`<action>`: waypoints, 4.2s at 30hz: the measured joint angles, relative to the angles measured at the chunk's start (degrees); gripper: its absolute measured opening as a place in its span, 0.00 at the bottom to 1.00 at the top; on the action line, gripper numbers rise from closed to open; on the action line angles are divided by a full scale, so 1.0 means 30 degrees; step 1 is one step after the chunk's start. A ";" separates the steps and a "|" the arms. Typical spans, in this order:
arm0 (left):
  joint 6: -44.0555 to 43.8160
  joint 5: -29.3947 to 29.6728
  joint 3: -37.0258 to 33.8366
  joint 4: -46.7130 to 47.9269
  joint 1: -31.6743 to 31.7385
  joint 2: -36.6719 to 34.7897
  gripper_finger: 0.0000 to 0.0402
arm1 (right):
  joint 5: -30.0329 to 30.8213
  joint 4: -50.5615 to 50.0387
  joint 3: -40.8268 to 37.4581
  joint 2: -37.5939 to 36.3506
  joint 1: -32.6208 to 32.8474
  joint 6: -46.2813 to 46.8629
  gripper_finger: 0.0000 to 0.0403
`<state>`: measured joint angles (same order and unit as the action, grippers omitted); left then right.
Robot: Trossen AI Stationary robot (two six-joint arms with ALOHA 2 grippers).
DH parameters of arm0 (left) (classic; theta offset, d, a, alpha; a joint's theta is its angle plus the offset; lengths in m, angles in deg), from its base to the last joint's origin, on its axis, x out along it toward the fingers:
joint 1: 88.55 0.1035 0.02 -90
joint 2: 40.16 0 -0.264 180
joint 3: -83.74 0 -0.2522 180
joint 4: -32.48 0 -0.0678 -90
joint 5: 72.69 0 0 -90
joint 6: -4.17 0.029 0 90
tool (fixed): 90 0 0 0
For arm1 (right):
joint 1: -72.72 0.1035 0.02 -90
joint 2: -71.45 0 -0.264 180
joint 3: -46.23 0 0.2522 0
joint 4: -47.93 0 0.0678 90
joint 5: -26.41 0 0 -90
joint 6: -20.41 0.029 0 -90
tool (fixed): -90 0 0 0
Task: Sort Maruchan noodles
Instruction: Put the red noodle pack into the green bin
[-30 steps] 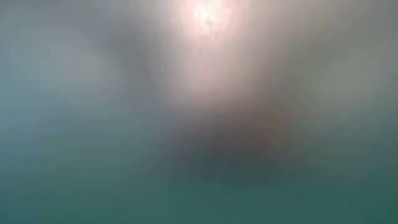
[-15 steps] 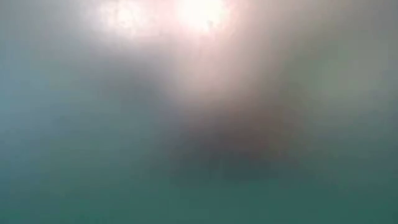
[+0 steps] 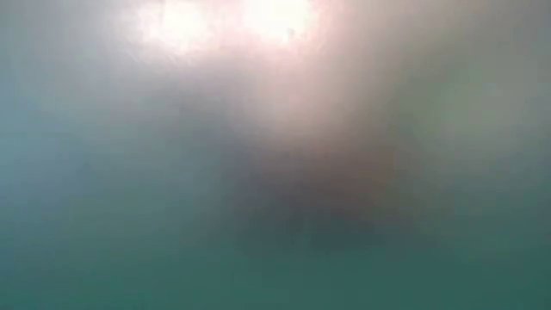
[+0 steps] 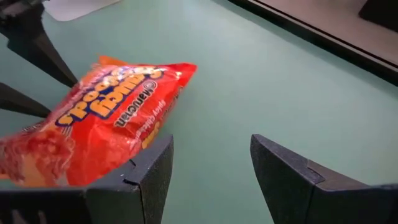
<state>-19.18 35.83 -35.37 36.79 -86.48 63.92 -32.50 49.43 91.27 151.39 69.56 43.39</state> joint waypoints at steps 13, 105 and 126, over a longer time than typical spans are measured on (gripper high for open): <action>0.0940 -0.0610 0.0936 -0.0292 0.0298 0.1531 0.41 | -0.5335 0.0263 0.0000 0.0357 -0.1176 0.2330 0.51; 0.2100 -0.0862 0.0743 0.0772 0.0659 0.0219 0.41 | -1.4242 0.4061 0.2331 0.5151 -0.4114 0.4228 0.12; 0.1285 -0.0772 0.0708 0.4556 0.0648 -0.3132 0.41 | -1.6077 0.2408 0.2853 0.3303 -0.4575 0.1676 0.03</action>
<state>-15.33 33.52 -33.25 50.46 -84.54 54.52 -80.73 56.66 99.83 161.30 55.84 48.42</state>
